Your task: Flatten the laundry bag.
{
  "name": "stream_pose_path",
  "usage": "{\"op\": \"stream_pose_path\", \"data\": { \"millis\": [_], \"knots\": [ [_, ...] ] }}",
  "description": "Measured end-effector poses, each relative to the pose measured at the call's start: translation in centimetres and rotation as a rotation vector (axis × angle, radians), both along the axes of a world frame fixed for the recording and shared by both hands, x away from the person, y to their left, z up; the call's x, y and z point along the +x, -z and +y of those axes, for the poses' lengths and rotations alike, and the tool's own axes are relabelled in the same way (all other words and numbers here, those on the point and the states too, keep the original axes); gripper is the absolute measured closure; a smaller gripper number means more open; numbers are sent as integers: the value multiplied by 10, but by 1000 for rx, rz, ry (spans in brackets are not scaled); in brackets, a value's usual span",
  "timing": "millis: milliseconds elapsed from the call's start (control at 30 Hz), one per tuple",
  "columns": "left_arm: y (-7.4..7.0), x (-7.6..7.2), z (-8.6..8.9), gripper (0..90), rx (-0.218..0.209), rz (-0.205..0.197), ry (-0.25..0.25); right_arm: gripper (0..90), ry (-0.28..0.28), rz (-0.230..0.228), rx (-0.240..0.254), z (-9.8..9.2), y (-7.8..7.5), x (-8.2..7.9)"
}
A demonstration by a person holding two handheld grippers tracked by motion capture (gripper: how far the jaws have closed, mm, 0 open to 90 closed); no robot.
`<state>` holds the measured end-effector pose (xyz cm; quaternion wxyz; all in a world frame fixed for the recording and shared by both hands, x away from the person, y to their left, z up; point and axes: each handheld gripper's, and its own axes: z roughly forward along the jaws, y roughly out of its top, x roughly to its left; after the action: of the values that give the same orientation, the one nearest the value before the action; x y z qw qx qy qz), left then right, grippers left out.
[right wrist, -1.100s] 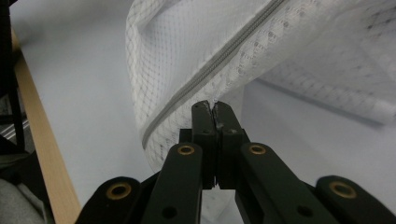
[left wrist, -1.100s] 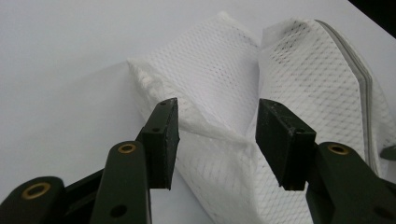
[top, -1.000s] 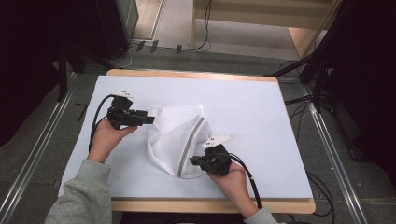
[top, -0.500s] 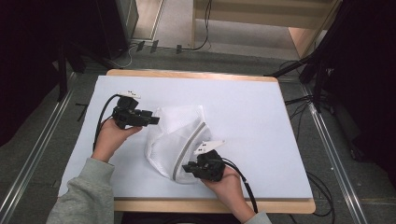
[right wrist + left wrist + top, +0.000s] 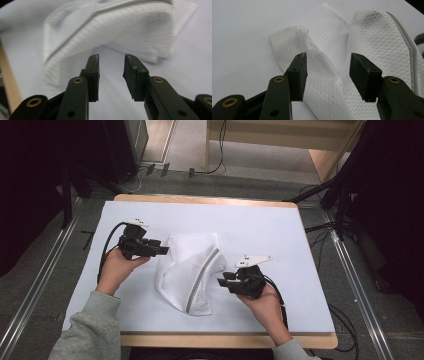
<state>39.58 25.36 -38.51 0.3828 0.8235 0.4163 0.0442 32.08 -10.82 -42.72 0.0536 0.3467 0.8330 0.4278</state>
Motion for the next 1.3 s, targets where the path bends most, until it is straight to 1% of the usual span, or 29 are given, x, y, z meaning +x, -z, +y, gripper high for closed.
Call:
{"op": "stream_pose_path", "data": {
  "millis": [33, 67, 133, 200, 233, 267, 300, 333, 367, 433, 467, 533, 600, 633, 667, 700, 733, 800, 833, 867, 900, 933, 1000, 1033, 1100, 1133, 1233, 1267, 1300],
  "knots": [
    [0, 0, 1, 493, 0, 2, -1, 651, 7, 0, -7, -3, 2, 6],
    [1, -1, 1, 493, 0, 2, -3, 651, 7, 0, -7, -3, 2, 6],
    [2, -2, 2, 491, 2, 5, -8, 621, 32, 4, -15, -8, 6, 17],
    [4, -3, 4, 490, 9, 9, -9, 577, 39, 15, -7, -10, 10, 28],
    [5, -4, 4, 489, 7, 13, -14, 545, 52, 10, -18, -10, 13, 38],
    [6, -4, 4, 489, 11, 14, -14, 545, 52, 10, -18, -10, 13, 38],
    [7, -5, 4, 486, 10, 18, -17, 501, 60, 2, -23, -10, 14, 45],
    [8, -6, 5, 486, 11, 21, -17, 501, 60, 2, -23, -10, 14, 45],
    [10, -6, 5, 486, 16, 25, -17, 484, 58, 12, -27, -9, 15, 49],
    [14, -8, 4, 484, 19, 28, -24, 455, 54, 16, -38, -8, 18, 56],
    [16, -8, 5, 483, 21, 31, -25, 452, 45, 16, -42, -7, 19, 59],
    [21, -8, 3, 475, 26, 36, -32, 451, 39, 30, -40, -4, 21, 65],
    [28, -9, 0, 470, 42, 53, -29, 498, 29, 33, -36, 1, 23, 71],
    [28, -9, 0, 469, 42, 53, -29, 520, 30, 38, -36, 2, 23, 72],
    [31, -10, -1, 469, 47, 58, -22, 520, 30, 38, -36, 2, 23, 72],
    [33, -10, -2, 464, 54, 63, -23, 614, 30, 42, -36, 4, 23, 75],
    [35, -10, -3, 464, 61, 66, -22, 614, 30, 42, -36, 4, 23, 75],
    [40, -9, -5, 464, 59, 75, -25, 721, 28, 42, -38, 6, 22, 77],
    [43, -8, -6, 465, 68, 86, -19, 761, 33, 45, -34, 7, 22, 77],
    [45, -7, -8, 474, 93, 95, -22, 803, 35, 55, -29, 7, 21, 77],
    [48, -6, -9, 563, 129, 87, -24, 865, 30, 73, -20, 8, 20, 77],
    [53, -3, -10, 583, 154, 95, -26, 881, 25, 80, -18, 8, 19, 77],
    [58, 1, -10, 660, 128, 129, -25, 895, 23, 90, -27, 10, 16, 74],
    [60, 2, -10, 690, 134, 134, -22, 896, 14, 83, -23, 10, 14, 73],
    [61, 3, -10, 763, 127, 129, -17, 897, 11, 80, -23, 10, 11, 71],
    [62, 3, -10, 763, 124, 131, -17, 897, 11, 74, -20, 9, 9, 69],
    [63, 5, -8, 835, 129, 128, -18, 897, -5, 64, -12, 7, 2, 61],
    [63, 5, -7, 855, 126, 132, -22, 897, -5, 72, -10, 5, 0, 58],
    [63, 6, -7, 886, 128, 130, -21, 897, -14, 68, 1, 1, -4, 50]
  ]
}}
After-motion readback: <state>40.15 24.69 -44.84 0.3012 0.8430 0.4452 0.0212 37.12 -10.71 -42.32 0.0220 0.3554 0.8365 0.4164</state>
